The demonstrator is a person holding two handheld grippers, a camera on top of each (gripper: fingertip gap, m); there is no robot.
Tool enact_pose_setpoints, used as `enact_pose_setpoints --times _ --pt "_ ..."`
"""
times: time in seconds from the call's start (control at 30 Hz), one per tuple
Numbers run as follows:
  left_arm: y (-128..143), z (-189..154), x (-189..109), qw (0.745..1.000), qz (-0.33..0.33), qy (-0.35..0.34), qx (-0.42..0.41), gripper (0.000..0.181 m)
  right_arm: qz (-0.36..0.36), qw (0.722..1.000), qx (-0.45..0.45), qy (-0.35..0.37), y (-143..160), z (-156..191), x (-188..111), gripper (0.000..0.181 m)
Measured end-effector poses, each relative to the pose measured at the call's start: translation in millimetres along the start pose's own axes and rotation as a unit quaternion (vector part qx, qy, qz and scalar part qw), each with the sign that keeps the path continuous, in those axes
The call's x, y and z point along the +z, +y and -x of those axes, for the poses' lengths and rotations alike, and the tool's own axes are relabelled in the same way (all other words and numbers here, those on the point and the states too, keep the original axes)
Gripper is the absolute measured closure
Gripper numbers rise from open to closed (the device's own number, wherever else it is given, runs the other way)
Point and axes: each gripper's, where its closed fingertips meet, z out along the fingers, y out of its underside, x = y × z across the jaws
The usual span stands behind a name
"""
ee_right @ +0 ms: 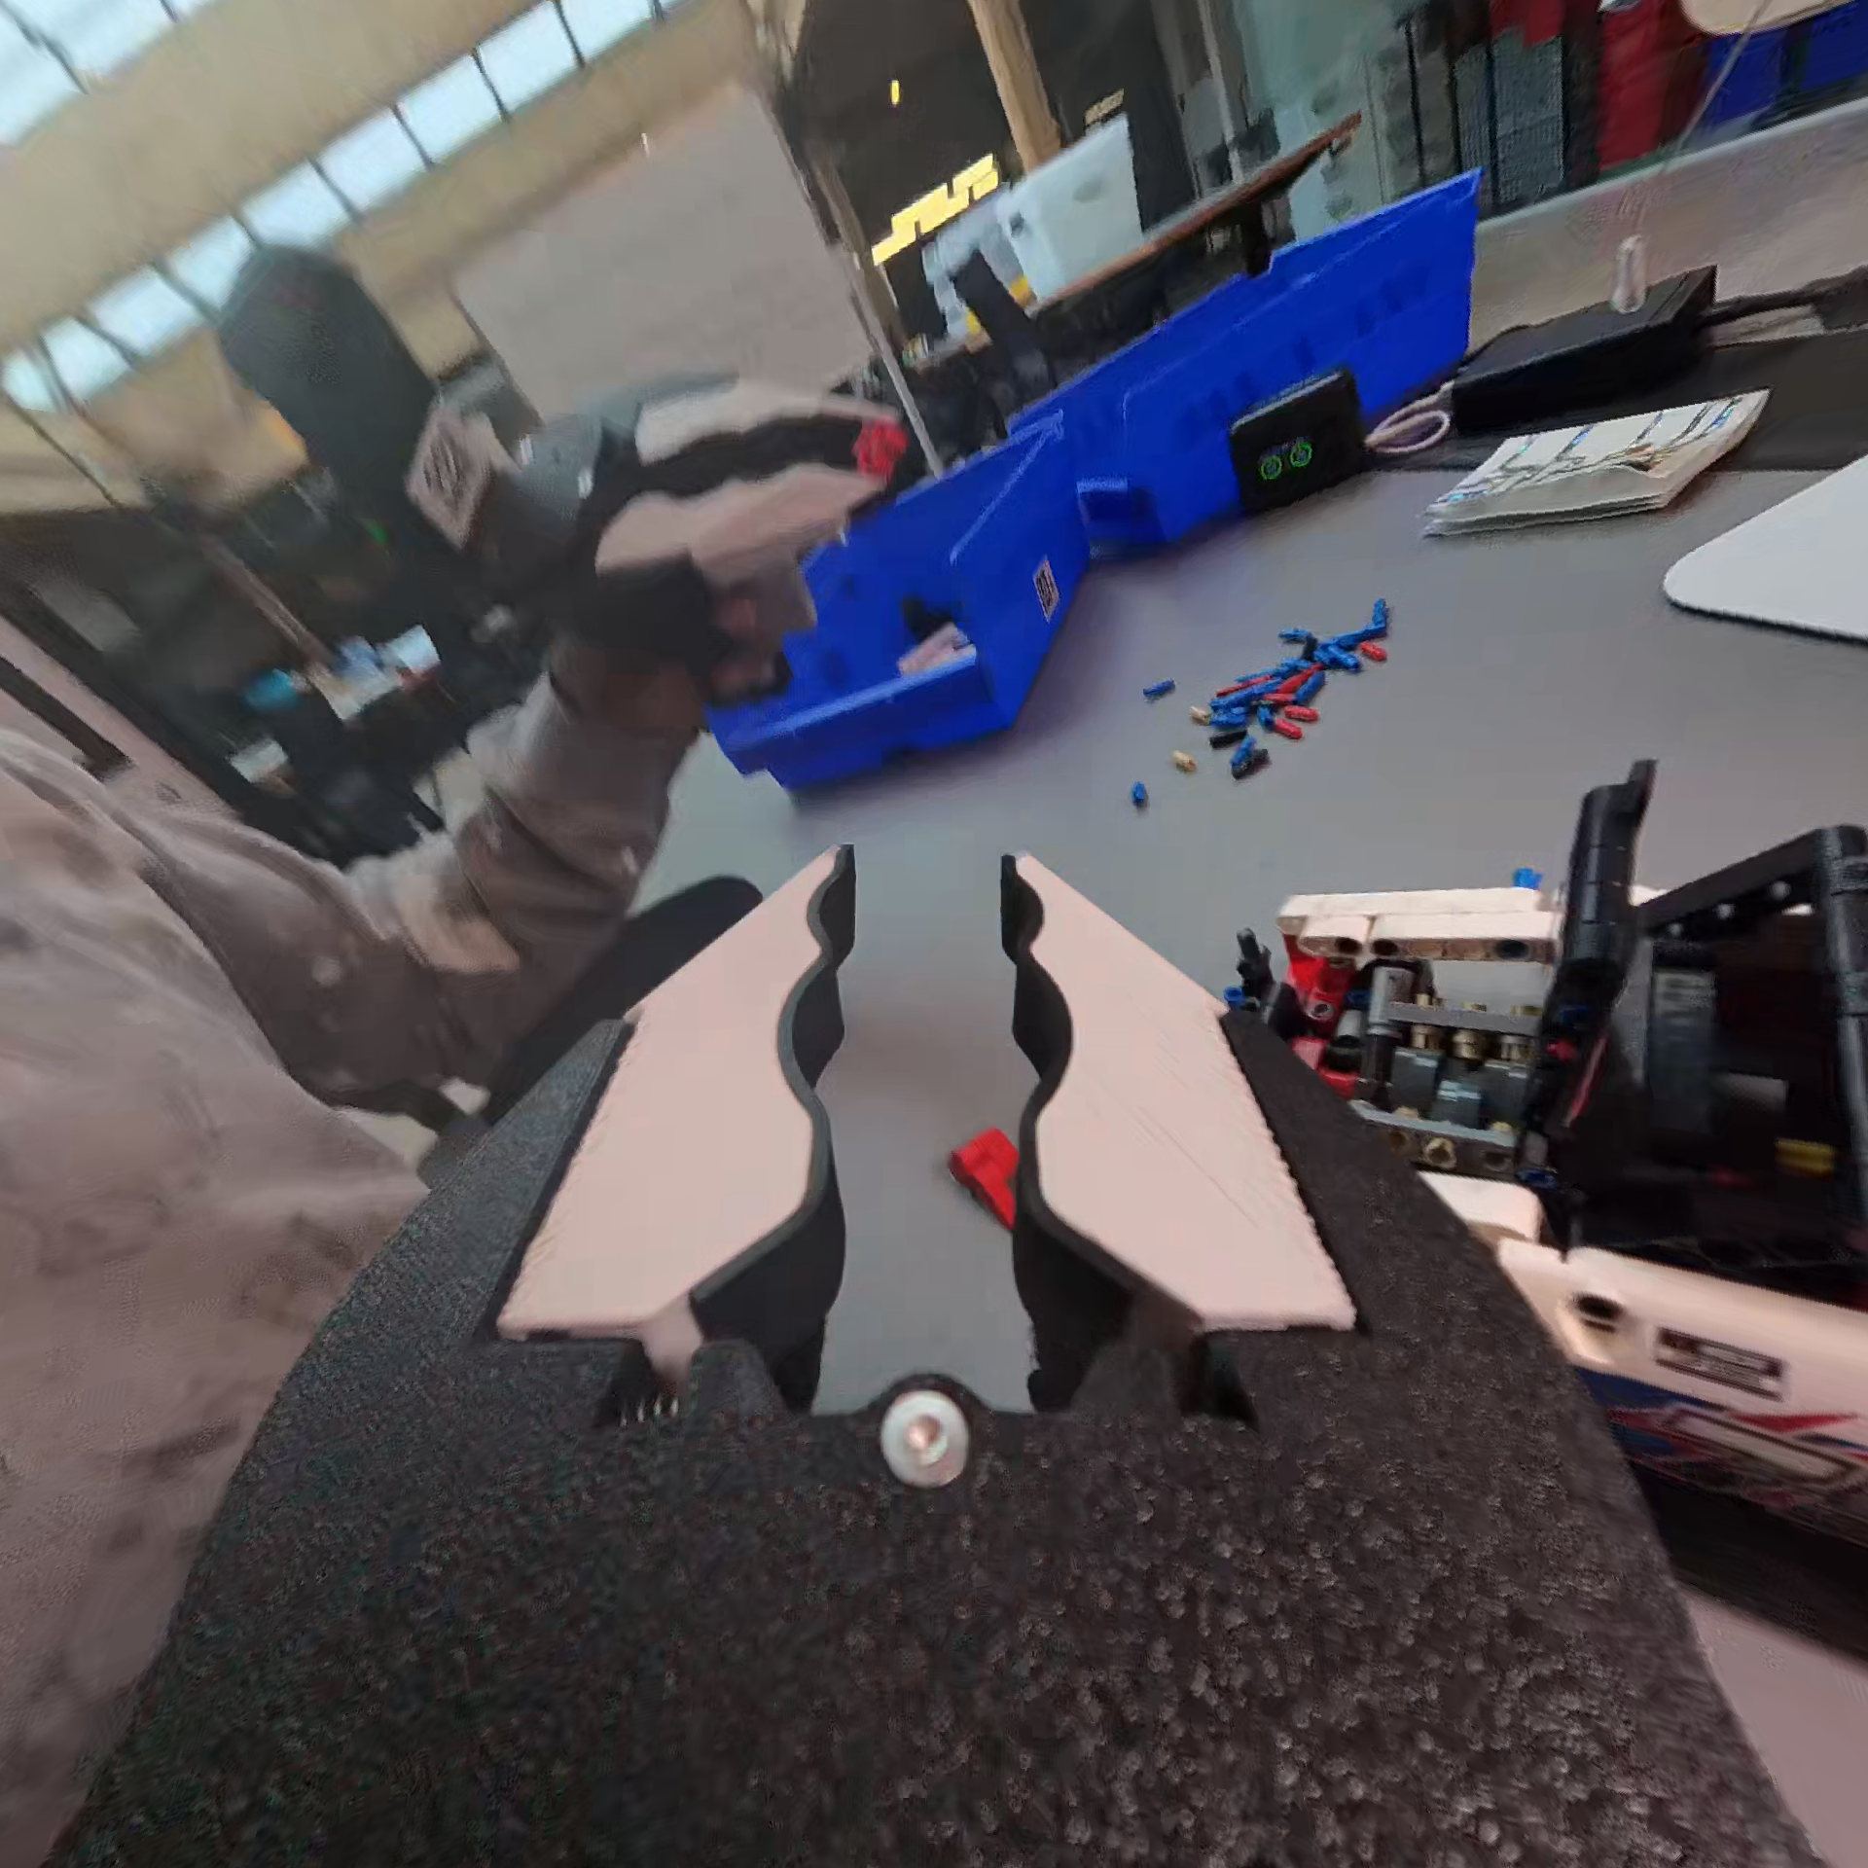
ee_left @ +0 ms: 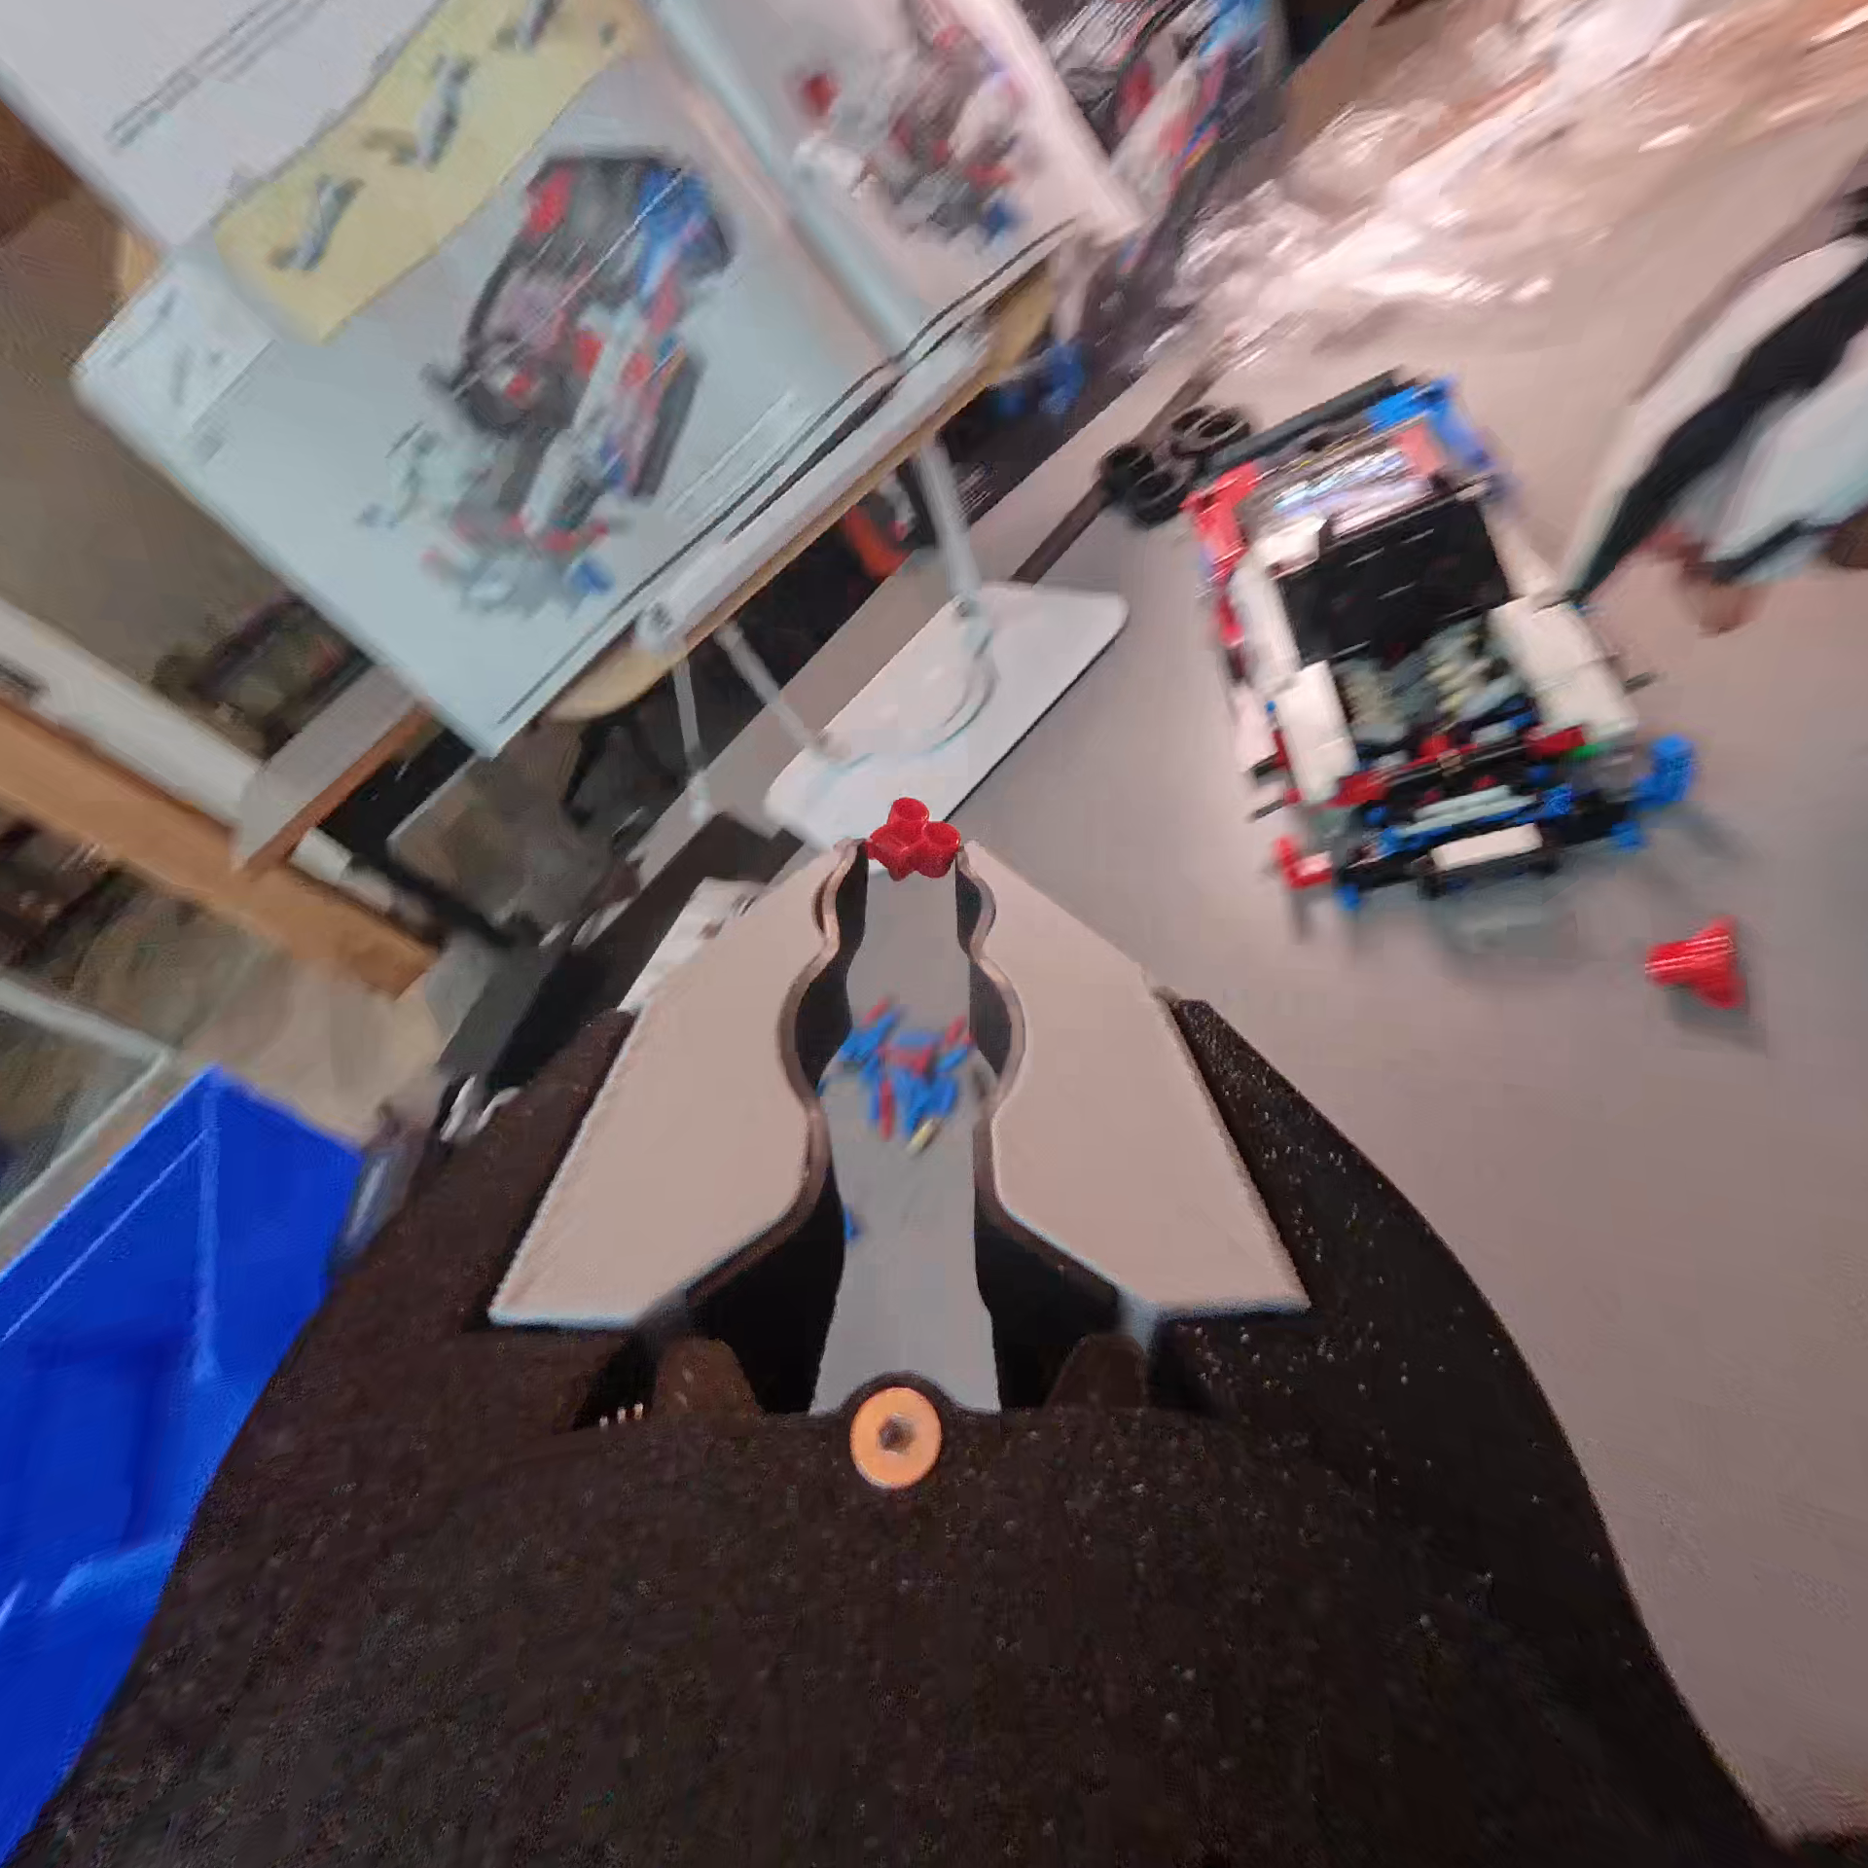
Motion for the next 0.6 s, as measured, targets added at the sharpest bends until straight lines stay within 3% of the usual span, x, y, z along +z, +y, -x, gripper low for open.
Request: enact_pose_setpoints --times 0.03,0.17,0.33,0.5,0.6 --pt "18 28 -12 0.998 0.039 -0.035 -0.018 0.166 0.042 0.998 -0.042 0.009 10 1 0 0.154" --pt "98 93 -62 0.966 0.200 -0.105 -0.127 0.165 0.224 0.958 -0.174 0.038 68 -5 3 0.153" --pt "166 112 -99 0.915 0.325 -0.156 -0.183 0.165 0.329 0.908 -0.253 0.062 112 -13 10 0.153" --pt "187 113 -101 0.901 0.353 -0.175 -0.184 0.158 0.346 0.894 -0.274 0.073 120 -16 18 0.162" --pt "166 118 -95 0.921 0.300 -0.189 -0.159 0.150 0.346 0.892 -0.280 0.081 119 -18 17 0.168"
